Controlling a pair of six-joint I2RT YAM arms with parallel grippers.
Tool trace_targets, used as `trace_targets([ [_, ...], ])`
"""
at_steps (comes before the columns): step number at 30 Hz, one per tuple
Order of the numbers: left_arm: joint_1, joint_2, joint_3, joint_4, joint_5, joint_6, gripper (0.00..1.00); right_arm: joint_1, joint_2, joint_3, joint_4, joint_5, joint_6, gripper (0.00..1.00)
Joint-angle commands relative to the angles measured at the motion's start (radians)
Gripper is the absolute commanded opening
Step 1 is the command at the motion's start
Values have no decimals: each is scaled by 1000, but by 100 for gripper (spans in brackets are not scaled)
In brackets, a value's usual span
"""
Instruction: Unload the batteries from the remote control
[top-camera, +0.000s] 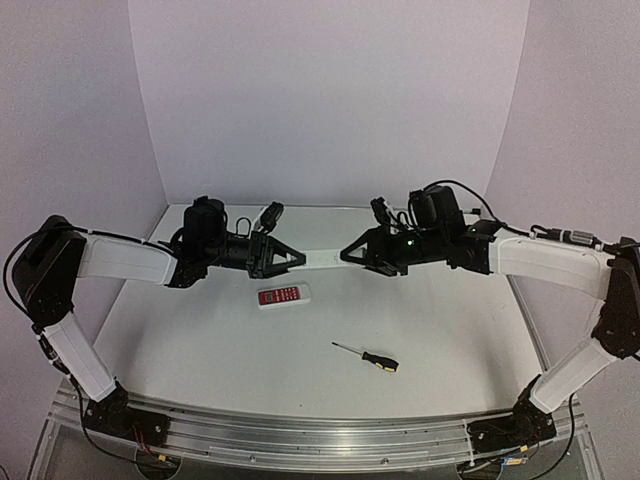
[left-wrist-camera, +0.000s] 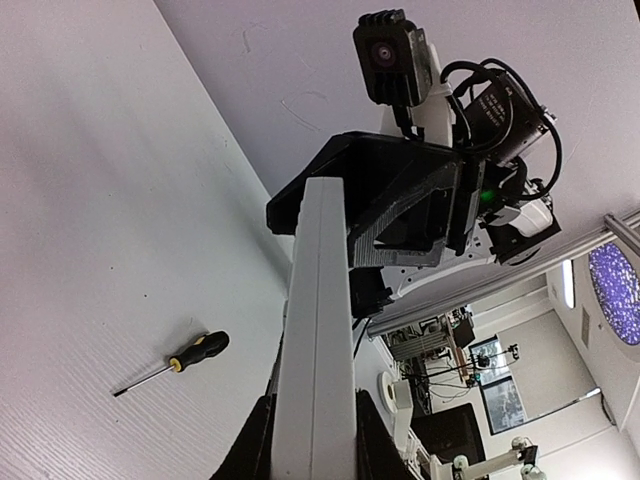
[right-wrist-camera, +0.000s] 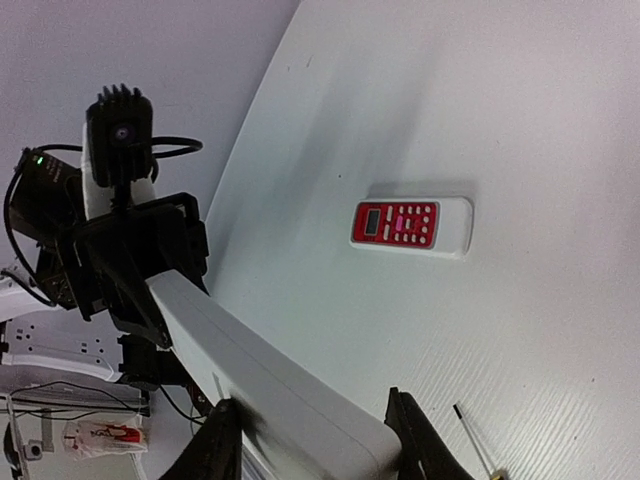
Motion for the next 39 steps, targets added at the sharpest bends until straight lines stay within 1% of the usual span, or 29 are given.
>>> trace_targets([
  [1,-12,-9,22,66,-2,0,0,14,-6,25,16,60,13,27],
  [3,-12,-18,17,63,-2,6,0,14,-19,18,-20,113,9,23],
  [7,-12,-37,8,45,6,23,0,12,-40,15,-109,196,-8,23],
  [9,-12,-41,6,44,16,21,0,12,-46,14,-124,203,-11,26],
  [13,-12,-56,4,41,26,21,0,11,-52,15,-158,220,-20,37],
  [15,-12,-62,4,39,25,21,0,11,-52,20,-186,232,-22,40],
  [22,-11,-51,32,-40,13,59,0,12,-41,46,-246,251,-25,39],
  [24,-12,-51,34,-41,9,61,0,11,-42,51,-262,259,-28,36],
  [25,-12,-51,35,-39,7,61,0,11,-43,53,-269,261,-28,32],
  [26,-12,-50,35,-36,5,59,0,11,-42,55,-272,260,-26,25],
  [28,-12,-44,39,-39,-1,58,0,11,-42,59,-272,241,-26,6],
  [29,-12,-40,41,-44,-7,60,0,11,-44,60,-272,231,-24,0],
  [32,-12,-12,60,-114,-45,100,0,10,-57,63,-270,189,-24,0],
  [36,-4,57,93,-220,-89,180,0,1,-108,38,-268,177,-17,0],
  [39,20,144,137,-248,-41,197,0,-64,-155,-16,-266,125,27,0],
])
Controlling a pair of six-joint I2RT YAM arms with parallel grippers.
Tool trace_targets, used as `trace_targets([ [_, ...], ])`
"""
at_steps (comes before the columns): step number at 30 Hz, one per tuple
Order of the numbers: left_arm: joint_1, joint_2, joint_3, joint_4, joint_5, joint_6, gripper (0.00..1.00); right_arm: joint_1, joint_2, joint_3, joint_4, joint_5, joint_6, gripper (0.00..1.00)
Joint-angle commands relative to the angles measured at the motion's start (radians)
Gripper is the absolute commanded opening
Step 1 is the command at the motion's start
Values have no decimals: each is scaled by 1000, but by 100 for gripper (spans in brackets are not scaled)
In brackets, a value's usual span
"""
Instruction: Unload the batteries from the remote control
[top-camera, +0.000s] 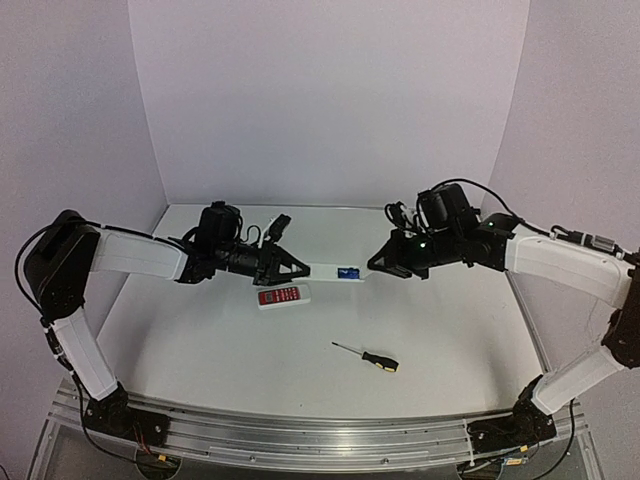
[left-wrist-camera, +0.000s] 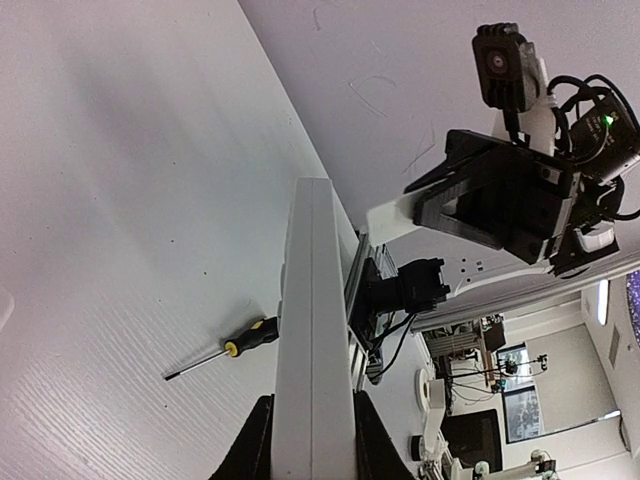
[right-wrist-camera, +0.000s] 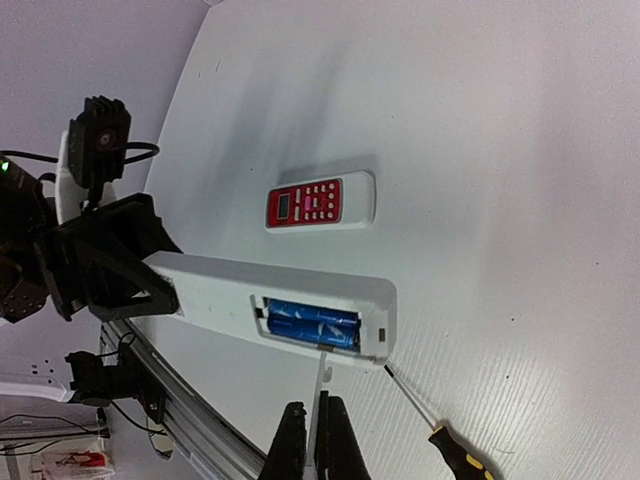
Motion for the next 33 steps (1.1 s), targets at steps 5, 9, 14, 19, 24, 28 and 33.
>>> trace_targets([
  [5,52,229,161,-74,89,112,0,-184,-86,-176,-15,-163,109,0],
  [9,55,334,240,-101,101,115,0,-246,-27,-245,23,-222,131,0],
  [14,54,418,328,-131,124,117,0,-293,36,-302,117,-296,141,0],
  [19,40,477,372,-131,132,94,0,-319,69,-357,172,-323,154,0],
  [24,18,549,444,-141,145,85,0,-349,69,-403,176,-360,159,4],
  [28,8,603,488,-156,160,80,0,-361,69,-445,177,-376,168,5],
  [33,-3,627,518,-196,151,99,5,-371,60,-480,182,-369,170,6],
])
